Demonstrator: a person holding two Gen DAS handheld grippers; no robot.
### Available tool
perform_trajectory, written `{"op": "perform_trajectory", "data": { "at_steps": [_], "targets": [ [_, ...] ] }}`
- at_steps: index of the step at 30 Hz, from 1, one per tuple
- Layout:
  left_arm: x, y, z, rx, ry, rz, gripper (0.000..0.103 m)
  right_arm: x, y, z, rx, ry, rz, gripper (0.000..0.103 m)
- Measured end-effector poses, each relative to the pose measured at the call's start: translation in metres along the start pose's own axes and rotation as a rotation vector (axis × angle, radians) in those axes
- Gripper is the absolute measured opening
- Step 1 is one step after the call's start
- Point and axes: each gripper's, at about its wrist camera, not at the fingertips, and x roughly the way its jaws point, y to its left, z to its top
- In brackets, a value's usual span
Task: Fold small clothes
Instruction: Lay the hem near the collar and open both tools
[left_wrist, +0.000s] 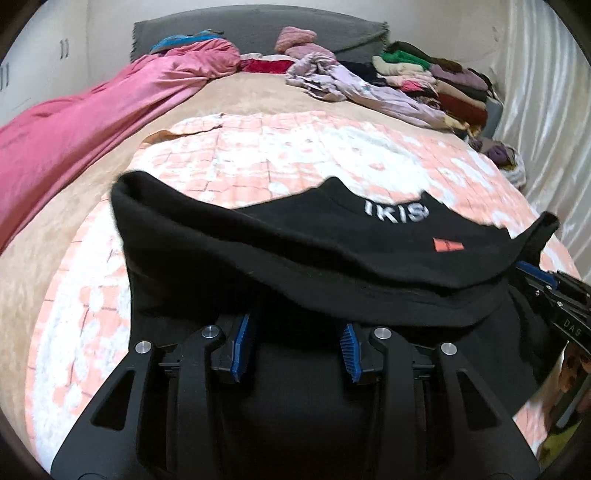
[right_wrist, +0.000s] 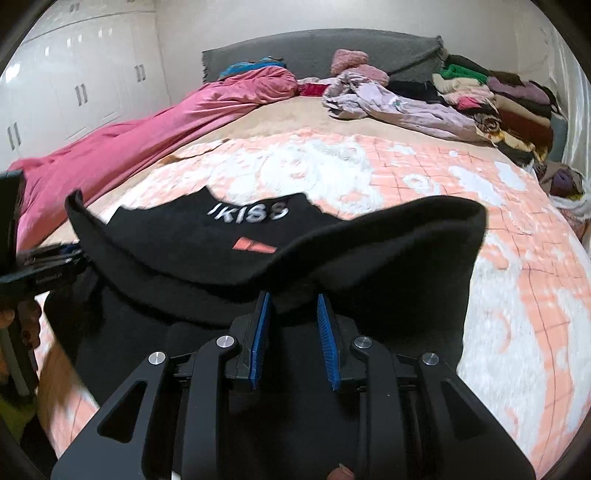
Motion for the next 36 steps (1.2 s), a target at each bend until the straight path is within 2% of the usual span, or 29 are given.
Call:
{"op": "perform_trajectory", "data": {
  "at_steps": [4, 8, 11, 15, 18, 22, 25, 29, 31, 32, 33, 35, 36],
  "targets": [
    [0.005, 0.022, 0.014, -0.130, -0.010, -0.045, 0.035, 0.010, -0.017, 0.015, 0.069, -0.005, -0.006, 0.033],
    [0.003, 0.050, 0.024, -0.238, -0.055, -0.038, 0.037, 0.009, -0.032, 0.020, 0.141, -0.026, -0.035, 0.037],
    [-0.001, 0.074, 0.019, -0.284, -0.075, -0.024, 0.041, -0.003, -0.038, 0.018, 0.169, -0.075, -0.050, 0.045],
    [0.001, 0.097, 0.013, -0.296, -0.075, 0.031, 0.044, -0.015, -0.046, 0.017, 0.192, -0.118, -0.094, 0.049],
    [0.002, 0.114, 0.012, -0.342, -0.060, 0.006, 0.045, -0.016, -0.055, 0.023, 0.199, -0.107, -0.137, 0.051],
    [-0.001, 0.115, 0.016, -0.316, -0.074, -0.021, 0.047, -0.004, -0.062, 0.033, 0.158, -0.034, -0.204, 0.053],
    [0.000, 0.108, 0.021, -0.268, -0.086, -0.047, 0.053, 0.009, -0.063, 0.037, 0.117, -0.006, -0.229, 0.053],
    [0.012, 0.094, 0.022, -0.180, -0.075, -0.023, 0.054, 0.031, -0.070, 0.039, 0.117, 0.058, -0.218, 0.053],
    [0.016, 0.089, 0.019, -0.158, -0.070, -0.009, 0.054, 0.040, -0.067, 0.038, 0.088, 0.099, -0.218, 0.049],
    [0.017, 0.089, 0.018, -0.152, -0.067, -0.009, 0.053, 0.042, -0.064, 0.037, 0.068, 0.103, -0.221, 0.040],
    [0.019, 0.086, 0.017, -0.141, -0.067, -0.003, 0.050, 0.043, -0.060, 0.036, 0.047, 0.104, -0.225, 0.026],
    [0.020, 0.087, 0.017, -0.139, -0.068, -0.007, 0.016, 0.043, -0.057, 0.036, 0.025, 0.093, -0.249, 0.014],
    [0.020, 0.088, 0.016, -0.143, -0.072, -0.005, 0.012, 0.041, -0.058, 0.036, 0.032, 0.085, -0.245, 0.012]
  ]
}}
